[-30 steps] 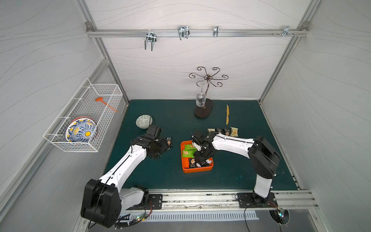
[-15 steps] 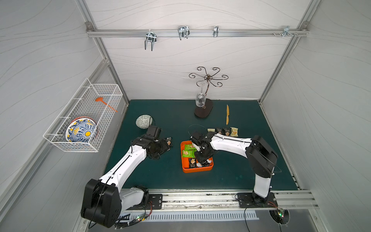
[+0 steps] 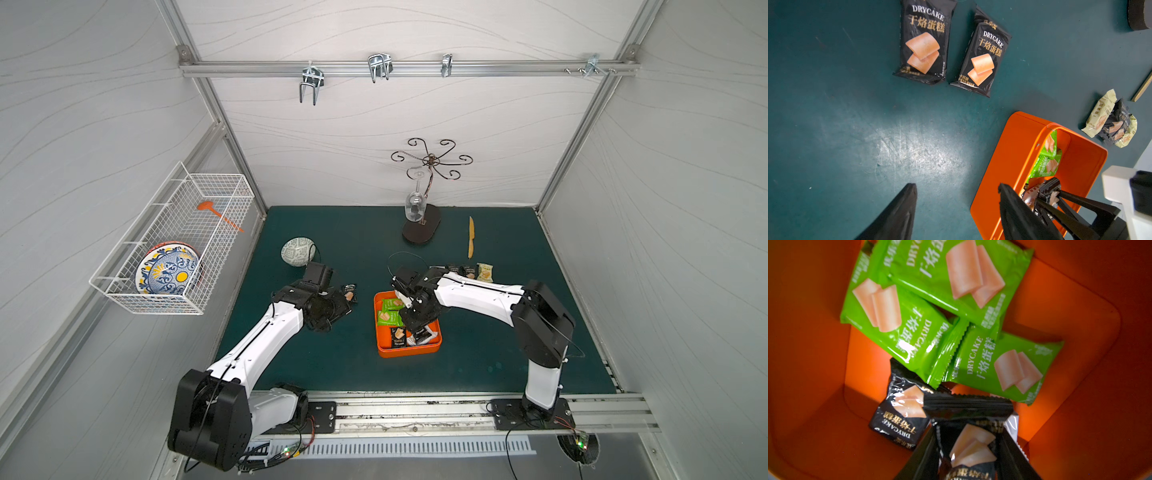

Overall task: Take the cookies out of the storage box
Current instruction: Pick up the cookie from the storage box.

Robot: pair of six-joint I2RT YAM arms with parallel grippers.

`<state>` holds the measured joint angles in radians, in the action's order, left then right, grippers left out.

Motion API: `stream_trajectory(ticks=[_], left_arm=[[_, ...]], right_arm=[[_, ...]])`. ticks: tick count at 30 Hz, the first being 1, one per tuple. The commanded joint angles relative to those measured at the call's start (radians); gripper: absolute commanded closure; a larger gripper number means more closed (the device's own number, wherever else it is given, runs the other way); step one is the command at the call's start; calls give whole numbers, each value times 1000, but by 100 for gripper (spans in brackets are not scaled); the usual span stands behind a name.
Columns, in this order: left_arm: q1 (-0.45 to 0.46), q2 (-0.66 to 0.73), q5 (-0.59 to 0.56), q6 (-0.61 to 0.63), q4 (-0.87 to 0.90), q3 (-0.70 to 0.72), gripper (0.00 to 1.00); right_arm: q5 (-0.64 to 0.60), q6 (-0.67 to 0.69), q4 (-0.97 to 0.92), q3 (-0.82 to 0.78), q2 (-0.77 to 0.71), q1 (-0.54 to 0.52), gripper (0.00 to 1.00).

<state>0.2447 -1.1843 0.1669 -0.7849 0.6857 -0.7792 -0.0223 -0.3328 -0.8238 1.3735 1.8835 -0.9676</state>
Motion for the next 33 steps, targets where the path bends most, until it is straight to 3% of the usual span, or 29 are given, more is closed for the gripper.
stream_trajectory(ticks=[1, 9, 18, 33], left_arm=[[-7, 8, 10, 15, -25, -6, 33], [-8, 3, 14, 18, -24, -6, 33], [-16, -22, 25, 36, -25, -34, 33], [-17, -54, 52, 115, 26, -81, 33]], right_arm=[[2, -5, -53, 30, -32, -5, 56], [31, -9, -105, 97, -60, 31, 56], [58, -33, -119, 203, -101, 157, 56], [-84, -52, 17, 390, 140, 308, 56]])
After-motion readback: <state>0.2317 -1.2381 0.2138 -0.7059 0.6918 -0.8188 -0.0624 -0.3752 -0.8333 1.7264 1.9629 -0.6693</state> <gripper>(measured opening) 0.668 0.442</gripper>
